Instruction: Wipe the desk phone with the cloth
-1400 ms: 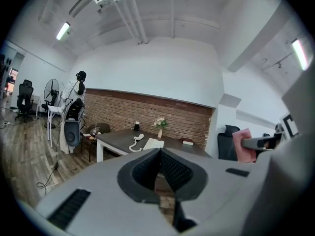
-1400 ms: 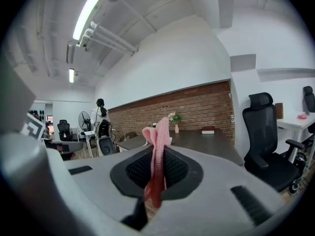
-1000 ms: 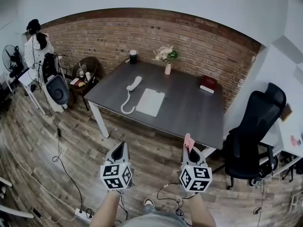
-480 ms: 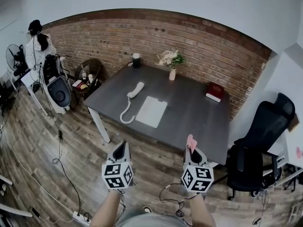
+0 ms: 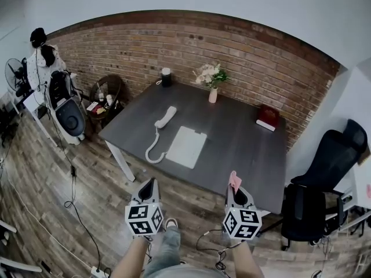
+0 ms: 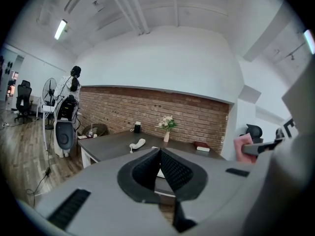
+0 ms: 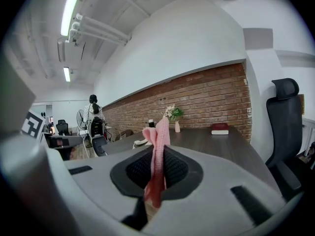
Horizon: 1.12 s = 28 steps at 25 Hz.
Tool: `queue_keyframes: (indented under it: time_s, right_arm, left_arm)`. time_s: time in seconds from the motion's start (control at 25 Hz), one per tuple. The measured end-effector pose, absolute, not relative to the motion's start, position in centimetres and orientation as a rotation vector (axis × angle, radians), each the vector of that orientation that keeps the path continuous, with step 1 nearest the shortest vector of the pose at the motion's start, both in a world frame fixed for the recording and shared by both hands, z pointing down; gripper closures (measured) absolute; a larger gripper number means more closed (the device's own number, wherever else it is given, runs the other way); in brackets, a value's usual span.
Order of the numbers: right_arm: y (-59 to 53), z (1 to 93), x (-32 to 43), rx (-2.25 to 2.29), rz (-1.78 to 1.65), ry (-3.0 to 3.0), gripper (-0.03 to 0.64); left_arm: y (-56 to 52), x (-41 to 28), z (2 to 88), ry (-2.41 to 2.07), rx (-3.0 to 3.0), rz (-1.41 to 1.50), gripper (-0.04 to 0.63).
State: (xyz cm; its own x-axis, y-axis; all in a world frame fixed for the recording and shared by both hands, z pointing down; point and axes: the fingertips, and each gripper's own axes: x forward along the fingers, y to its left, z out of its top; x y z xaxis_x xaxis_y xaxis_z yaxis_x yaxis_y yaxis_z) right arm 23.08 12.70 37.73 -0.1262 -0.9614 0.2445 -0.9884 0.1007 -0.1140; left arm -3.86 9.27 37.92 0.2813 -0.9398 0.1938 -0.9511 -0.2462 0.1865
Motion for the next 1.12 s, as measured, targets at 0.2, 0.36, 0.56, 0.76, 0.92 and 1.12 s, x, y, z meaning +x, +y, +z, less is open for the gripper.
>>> queue_keyframes:
  time_s: [0.2, 0.36, 0.56, 0.76, 0.92, 1.12]
  right_arm:
    - [7.8, 37.7, 22.3, 2.006, 0.354, -2.241, 0.597]
    - [3.1, 36.8, 21.8, 2.016, 0.330, -2.231, 0.597]
    - [-3.6, 35.1, 22.0, 2.061, 0.308, -2.199, 0.597]
    - [-10.1, 34.5, 21.7, 2.103, 0.306, -2.191, 0.597]
    - [-14.6, 34.9, 21.7, 2.121, 0.324, -2.179, 0.597]
    - [-18.5, 35.6, 22.1, 2.146, 0.354, -2.154, 0.597]
  left_arm:
    - [3.6, -4.1, 37.6, -1.719, 2.315, 0.033, 0.592]
    - [-1.6, -4.5, 37.0, -1.701, 2.325, 0.014, 0.592]
    - [-9.0, -4.6, 35.8, -1.668, 2.346, 0.005, 0.592]
    - [-15.9, -4.8, 35.3, -1.644, 2.375, 0.015, 0.592]
    - [-20.8, -4.5, 35.5, -1.622, 2.393, 0.033, 0.592]
    - [-25.1, -4.0, 36.2, -1.589, 2.407, 0.062, 0.592]
